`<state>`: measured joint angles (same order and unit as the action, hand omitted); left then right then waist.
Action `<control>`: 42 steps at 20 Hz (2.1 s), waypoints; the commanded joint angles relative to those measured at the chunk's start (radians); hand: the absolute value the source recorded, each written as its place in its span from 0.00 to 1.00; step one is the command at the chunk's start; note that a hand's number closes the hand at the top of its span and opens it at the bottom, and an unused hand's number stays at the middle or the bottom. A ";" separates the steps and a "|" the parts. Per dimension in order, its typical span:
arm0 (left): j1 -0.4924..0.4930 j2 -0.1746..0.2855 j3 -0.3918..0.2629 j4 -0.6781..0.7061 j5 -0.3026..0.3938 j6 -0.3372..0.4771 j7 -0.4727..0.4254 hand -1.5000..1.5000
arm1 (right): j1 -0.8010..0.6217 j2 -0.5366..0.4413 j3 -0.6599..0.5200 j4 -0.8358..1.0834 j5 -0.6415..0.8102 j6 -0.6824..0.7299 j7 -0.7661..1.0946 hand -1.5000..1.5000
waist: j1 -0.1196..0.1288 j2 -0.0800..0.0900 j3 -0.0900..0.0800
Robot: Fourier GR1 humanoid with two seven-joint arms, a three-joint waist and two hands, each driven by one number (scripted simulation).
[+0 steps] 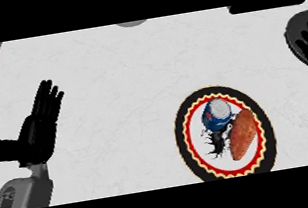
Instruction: Pick the can from the plate and place it in the pan
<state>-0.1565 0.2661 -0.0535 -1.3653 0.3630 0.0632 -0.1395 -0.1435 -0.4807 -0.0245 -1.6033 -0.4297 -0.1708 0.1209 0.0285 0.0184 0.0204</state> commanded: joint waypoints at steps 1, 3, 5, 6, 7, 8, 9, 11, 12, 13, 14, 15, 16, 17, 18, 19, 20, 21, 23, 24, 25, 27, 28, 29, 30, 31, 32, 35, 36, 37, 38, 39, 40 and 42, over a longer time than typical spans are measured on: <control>-0.021 0.028 0.008 -0.023 -0.022 0.014 0.035 0.50 | -0.062 0.019 0.044 0.010 -0.046 0.135 -0.033 1.00 | -0.015 -0.018 -0.019; -0.013 0.014 -0.063 -0.039 -0.075 -0.008 -0.015 0.50 | -0.139 0.042 0.110 -0.025 -0.133 0.287 -0.050 1.00 | 0.024 -0.015 -0.016; -0.053 0.014 -0.085 -0.053 -0.098 -0.015 -0.029 0.50 | -0.210 0.064 0.179 -0.079 -0.186 0.420 -0.075 1.00 | 0.057 -0.013 -0.013; -0.057 -0.012 -0.116 -0.060 -0.116 -0.006 -0.035 0.50 | -0.257 0.072 0.203 -0.083 -0.207 0.478 -0.089 1.00 | 0.086 -0.007 -0.012; -0.032 -0.010 -0.122 -0.053 -0.104 -0.016 -0.009 0.50 | -0.224 -0.162 0.193 -0.048 0.135 0.428 -0.122 1.00 | 0.035 -0.012 -0.022; 0.019 -0.072 -0.186 -0.076 -0.175 0.041 -0.056 0.50 | -0.205 -0.038 0.160 0.140 0.030 0.466 -0.208 1.00 | 0.009 -0.010 -0.018; 0.053 -0.086 -0.204 -0.110 -0.185 0.061 -0.054 0.50 | -0.169 -0.063 0.112 0.201 -0.049 0.593 -0.298 0.00 | 0.013 -0.009 -0.016; 0.021 -0.070 -0.202 -0.105 -0.206 0.073 -0.017 0.50 | -0.188 -0.090 0.130 0.235 -0.050 0.722 -0.348 0.00 | 0.000 -0.011 -0.017; 0.058 -0.100 -0.209 -0.104 -0.200 0.086 -0.042 0.50 | -0.152 -0.106 0.117 0.265 -0.043 0.794 -0.434 0.00 | -0.002 -0.010 -0.017; 0.021 -0.096 -0.192 -0.105 -0.187 0.084 -0.005 0.50 | -0.227 -0.164 0.096 0.270 -0.018 0.815 -0.402 0.00 | -0.007 -0.013 -0.018; 0.076 -0.084 -0.211 -0.168 -0.203 0.091 -0.011 0.50 | -0.205 -0.177 0.103 0.301 0.059 0.837 -0.482 0.00 | 0.001 -0.014 -0.018; 0.024 -0.103 -0.227 -0.160 -0.203 0.095 0.040 0.50 | -0.238 -0.189 0.093 0.341 0.128 0.832 -0.543 0.00 | 0.001 -0.011 -0.017; 0.089 -0.097 -0.231 -0.159 -0.228 0.099 -0.027 0.50 | -0.245 -0.171 0.106 0.354 0.191 0.815 -0.591 0.00 | 0.000 -0.013 -0.018; 0.072 -0.087 -0.213 -0.138 -0.207 0.078 -0.008 0.50 | -0.297 -0.199 0.094 0.373 0.192 0.843 -0.595 0.00 | -0.002 -0.012 -0.019; 0.034 -0.095 -0.201 -0.115 -0.225 0.101 -0.006 0.50 | -0.316 -0.197 0.121 0.384 0.247 0.848 -0.620 0.00 | -0.004 -0.011 -0.019; 0.092 -0.071 -0.205 -0.206 -0.204 0.078 0.013 0.50 | -0.345 -0.198 0.112 0.417 0.266 0.845 -0.627 0.00 | 0.000 -0.015 -0.019; 0.060 -0.077 -0.185 -0.144 -0.201 0.071 -0.015 0.50 | -0.320 -0.242 0.122 0.424 0.318 0.884 -0.695 0.00 | -0.007 -0.012 -0.019; 0.055 -0.107 -0.229 -0.198 -0.232 0.115 0.056 0.50 | -0.389 -0.177 0.169 0.385 0.328 0.821 -0.588 0.00 | -0.004 -0.016 -0.020; 0.064 -0.104 -0.216 -0.155 -0.230 0.095 0.017 0.50 | -0.414 -0.193 0.203 0.405 0.394 0.842 -0.609 0.00 | -0.008 -0.015 -0.020; 0.076 -0.105 -0.219 -0.195 -0.225 0.096 0.016 0.50 | -0.450 -0.205 0.218 0.404 0.405 0.856 -0.576 0.00 | -0.002 -0.016 -0.020; 0.080 -0.095 -0.218 -0.189 -0.235 0.097 0.033 0.50 | -0.476 -0.183 0.240 0.395 0.432 0.838 -0.553 0.00 | -0.003 -0.016 -0.020; 0.072 -0.083 -0.205 -0.183 -0.221 0.075 0.043 0.50 | -0.514 -0.130 0.299 0.364 0.468 0.819 -0.465 0.00 | -0.006 -0.016 -0.021; 0.097 -0.107 -0.214 -0.150 -0.255 0.103 -0.025 0.50 | -0.497 -0.141 0.314 0.357 0.514 0.819 -0.498 0.00 | -0.011 -0.016 -0.021; 0.108 -0.078 -0.192 -0.188 -0.207 0.062 0.008 0.50 | -0.463 -0.168 0.348 0.343 0.563 0.832 -0.530 0.00 | -0.011 -0.017 -0.021; 0.089 -0.098 -0.216 -0.222 -0.242 0.107 0.055 0.50 | -0.466 -0.173 0.373 0.313 0.592 0.833 -0.510 0.00 | -0.014 -0.019 -0.020; 0.068 -0.086 -0.207 -0.203 -0.230 0.084 0.062 0.50 | -0.505 -0.132 0.428 0.305 0.646 0.804 -0.465 0.00 | -0.006 -0.017 -0.021; 0.074 -0.110 -0.222 -0.211 -0.240 0.101 0.051 0.50 | -0.572 -0.122 0.423 0.330 0.646 0.827 -0.411 0.00 | -0.002 -0.017 -0.021; 0.067 -0.100 -0.182 -0.161 -0.214 0.072 0.019 0.50 | -0.501 -0.111 0.530 0.274 0.786 0.790 -0.468 0.00 | -0.019 -0.017 -0.021; 0.076 -0.103 -0.200 -0.178 -0.241 0.086 0.029 0.50 | -0.474 -0.122 0.545 0.290 0.827 0.777 -0.505 0.00 | -0.019 -0.017 -0.020; 0.089 -0.137 -0.226 -0.191 -0.264 0.123 0.029 0.50 | -0.503 -0.093 0.557 0.250 0.815 0.816 -0.418 0.00 | -0.021 -0.020 -0.021; 0.109 -0.110 -0.207 -0.190 -0.249 0.092 0.000 0.50 | -0.518 -0.066 0.578 0.276 0.880 0.761 -0.412 0.00 | -0.014 -0.018 -0.021; 0.069 -0.082 -0.164 -0.178 -0.214 0.055 0.025 0.50 | -0.457 -0.081 0.600 0.295 0.942 0.698 -0.488 0.00 | -0.020 -0.016 -0.020; 0.083 -0.125 -0.198 -0.177 -0.251 0.097 0.027 0.50 | -0.492 -0.109 0.570 0.309 0.937 0.759 -0.488 0.00 | -0.021 -0.017 -0.020; 0.136 -0.137 -0.221 -0.192 -0.274 0.102 -0.007 0.50 | -0.452 -0.059 0.596 0.273 0.966 0.770 -0.428 0.00 | -0.022 -0.019 -0.021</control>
<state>-0.0641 0.1503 -0.2538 -1.5386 0.1147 0.1508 -0.1327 -0.6197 -0.5707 0.5330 -1.3231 0.4495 0.5984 -0.3296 0.0084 0.0005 -0.0002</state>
